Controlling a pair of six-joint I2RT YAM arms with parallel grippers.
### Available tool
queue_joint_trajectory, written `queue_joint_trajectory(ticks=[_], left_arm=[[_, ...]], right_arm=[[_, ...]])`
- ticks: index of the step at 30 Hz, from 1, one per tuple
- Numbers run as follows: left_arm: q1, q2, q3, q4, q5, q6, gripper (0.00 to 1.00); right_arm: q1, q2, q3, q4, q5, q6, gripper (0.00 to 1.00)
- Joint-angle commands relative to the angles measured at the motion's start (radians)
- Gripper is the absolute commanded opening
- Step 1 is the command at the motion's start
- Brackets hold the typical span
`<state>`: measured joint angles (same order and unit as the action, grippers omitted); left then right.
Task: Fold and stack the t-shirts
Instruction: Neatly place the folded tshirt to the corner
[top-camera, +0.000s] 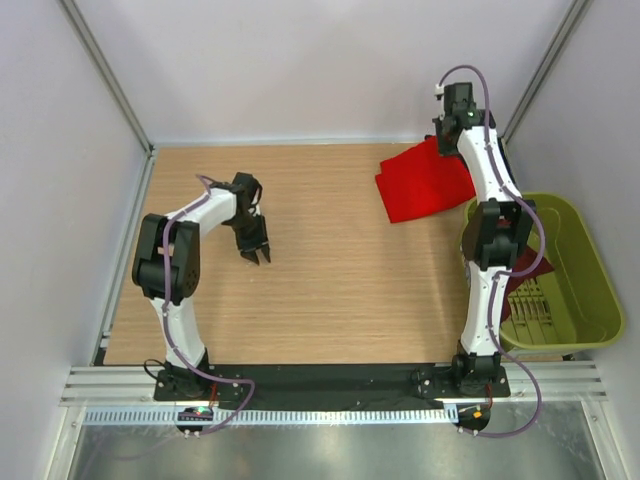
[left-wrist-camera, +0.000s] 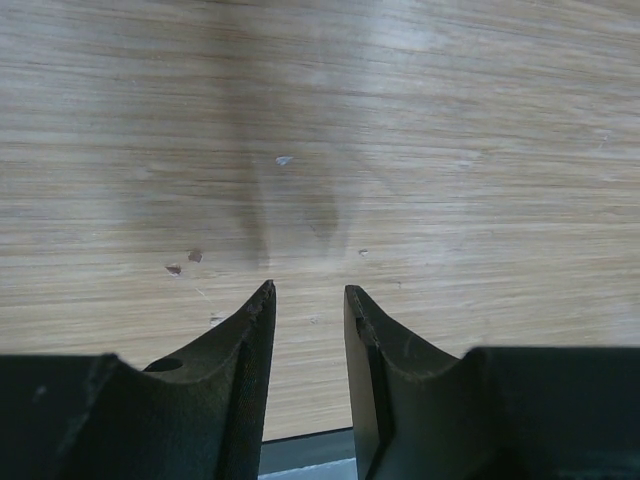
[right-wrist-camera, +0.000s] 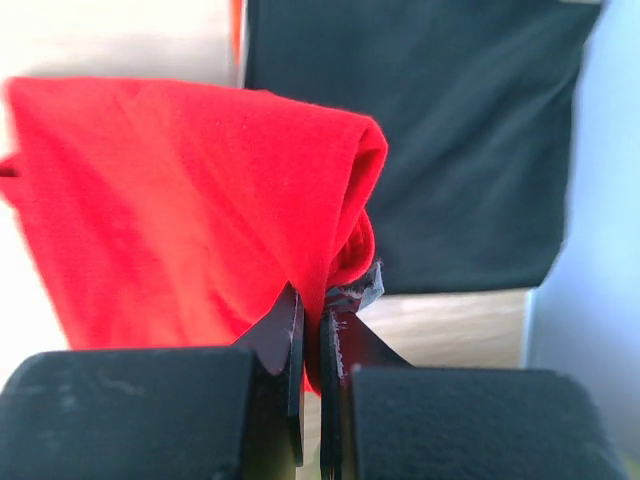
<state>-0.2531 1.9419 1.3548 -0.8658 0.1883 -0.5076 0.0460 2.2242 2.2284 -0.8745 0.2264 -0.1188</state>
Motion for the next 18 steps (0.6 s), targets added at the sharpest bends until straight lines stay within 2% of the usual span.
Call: queue_joint_trajectory(ticks=[1, 8, 13, 18], left_arm=[[0.0, -0.008, 0.035, -0.01, 0.028, 0.006, 0.35], [-0.021, -0.001, 0.009, -0.007, 0.074, -0.037, 0.34], [-0.044, 0.011, 0.027, -0.029, 0.062, -0.048, 0.34], [-0.06, 0.009, 0.014, -0.032, 0.04, -0.069, 0.34]], right_arm=[[-0.024, 0.021, 0.14, -0.009, 0.019, -0.07, 0.01], [-0.104, 0.101, 0.267, 0.06, -0.007, -0.091, 0.01], [-0.159, 0.207, 0.439, 0.097, -0.096, -0.076, 0.01], [-0.213, 0.239, 0.438, 0.175, -0.176, -0.045, 0.01]])
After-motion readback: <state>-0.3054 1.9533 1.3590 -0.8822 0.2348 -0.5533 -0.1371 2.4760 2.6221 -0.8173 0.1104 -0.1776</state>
